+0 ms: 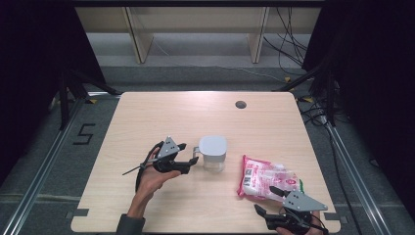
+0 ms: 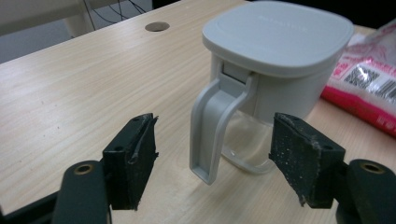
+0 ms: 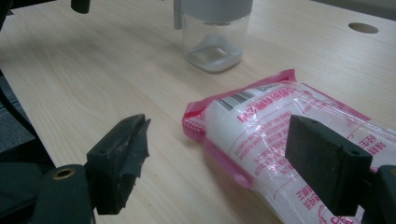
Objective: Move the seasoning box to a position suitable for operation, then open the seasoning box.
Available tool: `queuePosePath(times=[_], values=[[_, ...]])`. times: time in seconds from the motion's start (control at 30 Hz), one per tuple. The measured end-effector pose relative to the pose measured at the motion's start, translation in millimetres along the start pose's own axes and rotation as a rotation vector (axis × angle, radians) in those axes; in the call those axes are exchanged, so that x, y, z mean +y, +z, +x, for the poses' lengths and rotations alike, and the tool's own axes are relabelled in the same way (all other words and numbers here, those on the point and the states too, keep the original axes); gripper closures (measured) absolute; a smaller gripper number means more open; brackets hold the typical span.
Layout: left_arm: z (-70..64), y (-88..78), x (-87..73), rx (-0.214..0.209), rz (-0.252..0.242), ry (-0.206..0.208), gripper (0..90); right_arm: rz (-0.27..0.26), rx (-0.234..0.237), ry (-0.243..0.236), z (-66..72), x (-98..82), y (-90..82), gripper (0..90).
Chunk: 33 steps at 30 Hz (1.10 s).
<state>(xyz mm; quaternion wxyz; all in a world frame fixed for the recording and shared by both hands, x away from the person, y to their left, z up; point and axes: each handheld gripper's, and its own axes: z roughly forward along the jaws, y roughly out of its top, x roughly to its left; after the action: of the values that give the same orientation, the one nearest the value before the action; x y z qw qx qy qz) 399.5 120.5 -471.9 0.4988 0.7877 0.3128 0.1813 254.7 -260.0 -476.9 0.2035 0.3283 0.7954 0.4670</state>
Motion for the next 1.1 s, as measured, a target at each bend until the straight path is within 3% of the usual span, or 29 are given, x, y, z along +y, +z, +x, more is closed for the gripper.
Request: queuePosePath(times=[0.23, 0.3, 0.5, 0.6, 0.63, 0.67, 0.73, 0.77, 0.8, 0.87, 0.97, 1.03, 1.07, 1.1], values=[[-9.0, -7.6, 12.0, 0.003, -0.017, -0.020, 27.3, -0.005, 0.009, -0.007, -0.4, -0.1, 1.1, 21.9], [-10.6, -8.9, 15.3, 0.004, -0.035, -0.060, 26.2, 0.012, 0.009, 0.024, 1.1, -0.3, -0.4, 21.9], [-16.3, -16.4, 27.0, 0.033, -0.065, -0.068, 27.5, 0.000, 0.005, 0.024, -0.5, -1.0, -0.1, 21.9], [-19.2, -18.0, 31.7, 0.015, -0.095, -0.051, 33.9, 0.010, 0.021, 0.022, 0.2, -1.3, 0.7, 21.9], [-20.7, -19.1, 33.8, 0.021, -0.097, -0.050, 35.9, 0.012, 0.006, 0.014, 0.5, -1.2, 0.1, 21.9], [-20.7, -19.1, 35.2, 0.011, -0.108, -0.051, 45.0, 0.012, -0.004, 0.021, 1.1, -1.0, -0.1, 21.9], [-19.4, -18.4, 37.1, -0.004, -0.126, -0.071, 46.9, 0.004, -0.001, -0.001, -0.8, -0.9, 0.9, 22.0], [-18.6, -18.2, 38.0, -0.011, -0.132, -0.063, 58.3, 0.012, 0.016, 0.003, -0.8, -0.9, 1.9, 21.9], [-18.8, -17.0, 38.3, -0.016, -0.141, -0.067, 58.3, 0.012, 0.016, 0.003, -0.8, -0.9, 1.9, 21.9], [-19.4, -15.3, 39.7, -0.003, -0.136, -0.041, 69.9, 0.017, 0.015, 0.013, -1.1, -0.8, 1.0, 21.9], [-19.1, -10.4, 40.6, -0.030, -0.158, -0.023, 82.6, 0.024, 0.006, 0.015, -1.4, -1.0, 0.2, 21.8], [-19.6, -6.1, 40.7, -0.026, -0.163, -0.039, 86.1, 0.015, 0.003, 0.014, -1.4, -1.2, 0.1, 21.8], [-19.1, -4.5, 40.9, -0.025, -0.159, -0.025, 88.4, 0.012, 0.003, 0.030, 0.5, -1.6, 0.0, 21.8], [-18.9, -1.3, 40.6, -0.029, -0.156, -0.022, 89.2, -0.001, -0.002, 0.008, -0.5, -1.6, 0.7, 21.8]])
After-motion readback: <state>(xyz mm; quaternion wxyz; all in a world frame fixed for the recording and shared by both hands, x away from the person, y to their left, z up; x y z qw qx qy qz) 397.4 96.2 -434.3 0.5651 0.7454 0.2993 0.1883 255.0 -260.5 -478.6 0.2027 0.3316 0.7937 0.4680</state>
